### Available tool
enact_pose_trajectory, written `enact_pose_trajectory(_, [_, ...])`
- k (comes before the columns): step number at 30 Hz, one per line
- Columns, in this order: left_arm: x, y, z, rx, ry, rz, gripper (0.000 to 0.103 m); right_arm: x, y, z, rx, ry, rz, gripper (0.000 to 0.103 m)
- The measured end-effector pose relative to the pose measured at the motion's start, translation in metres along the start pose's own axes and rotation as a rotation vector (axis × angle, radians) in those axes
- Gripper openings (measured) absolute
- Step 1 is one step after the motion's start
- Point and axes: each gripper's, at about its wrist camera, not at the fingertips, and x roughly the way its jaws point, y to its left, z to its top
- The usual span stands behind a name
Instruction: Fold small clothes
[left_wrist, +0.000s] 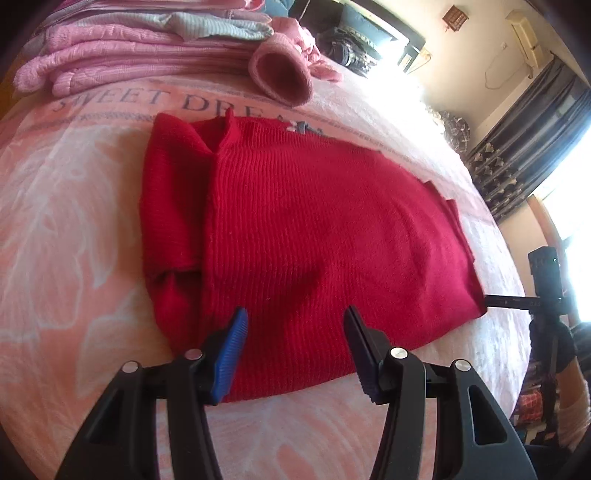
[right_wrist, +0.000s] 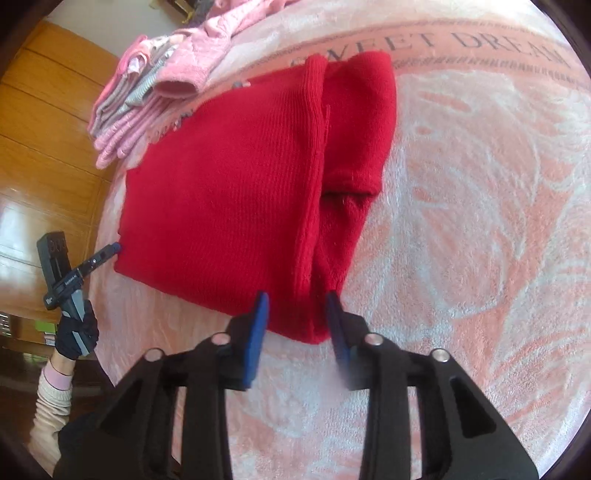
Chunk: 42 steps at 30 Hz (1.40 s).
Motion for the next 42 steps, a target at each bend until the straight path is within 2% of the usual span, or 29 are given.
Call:
enact_pose_trajectory(2, [-0.004, -0.008, 0.011, 0.017, -0.029, -0.001, 0.059, -0.013, -0.004, 0.012, 0.024, -0.051, -0.008, 0.053])
enact_pose_trajectory(3, [-0.003, -0.011, 0.016, 0.022, -0.039, 0.004, 0.061, -0.015, -0.009, 0.018, 0.050, -0.066, 0.002, 0.054])
enact_pose_trajectory(5, [0.007, -0.014, 0.024, 0.015, -0.030, 0.006, 0.061, -0.010, -0.021, 0.029, 0.111, -0.059, 0.036, 0.054])
enact_pose_trajectory(8, [0.028, -0.016, 0.029, 0.004, 0.002, 0.014, 0.061, 0.008, -0.036, 0.038, 0.171, -0.031, 0.016, 0.057])
enact_pose_trajectory(11, [0.044, -0.015, 0.029, 0.015, 0.027, 0.035, 0.061, 0.023, -0.048, 0.042, 0.207, -0.012, 0.036, 0.057])
enact_pose_trajectory(15, [0.055, -0.006, 0.027, -0.001, 0.031, 0.033, 0.061, 0.028, -0.052, 0.050, 0.221, -0.008, 0.140, 0.065])
enact_pose_trajectory(19, [0.057, -0.003, 0.029, -0.002, 0.033, 0.030, 0.061, 0.039, -0.050, 0.058, 0.217, -0.015, 0.133, 0.065])
enact_pose_trajectory(22, [0.057, -0.001, 0.028, -0.005, 0.029, 0.021, 0.062, 0.042, -0.047, 0.065, 0.222, -0.034, 0.113, 0.042])
enact_pose_trajectory(23, [0.057, 0.000, 0.028, -0.003, 0.030, 0.019, 0.062, 0.043, -0.048, 0.065, 0.233, -0.037, 0.133, 0.027])
enact_pose_trajectory(24, [0.057, 0.001, 0.028, -0.002, 0.030, 0.016, 0.062, 0.044, -0.048, 0.065, 0.242, -0.038, 0.157, 0.020])
enact_pose_trajectory(30, [0.057, 0.006, 0.028, -0.007, 0.030, -0.004, 0.062, 0.042, -0.049, 0.061, 0.222, -0.052, 0.117, 0.016])
enact_pose_trajectory(35, [0.058, 0.004, 0.027, 0.009, 0.028, 0.004, 0.063, 0.048, -0.053, 0.059, 0.233, -0.054, 0.119, 0.015])
enact_pose_trajectory(42, [0.059, -0.002, 0.025, 0.038, 0.026, 0.011, 0.068, 0.049, -0.049, 0.058, 0.235, -0.061, 0.109, 0.015])
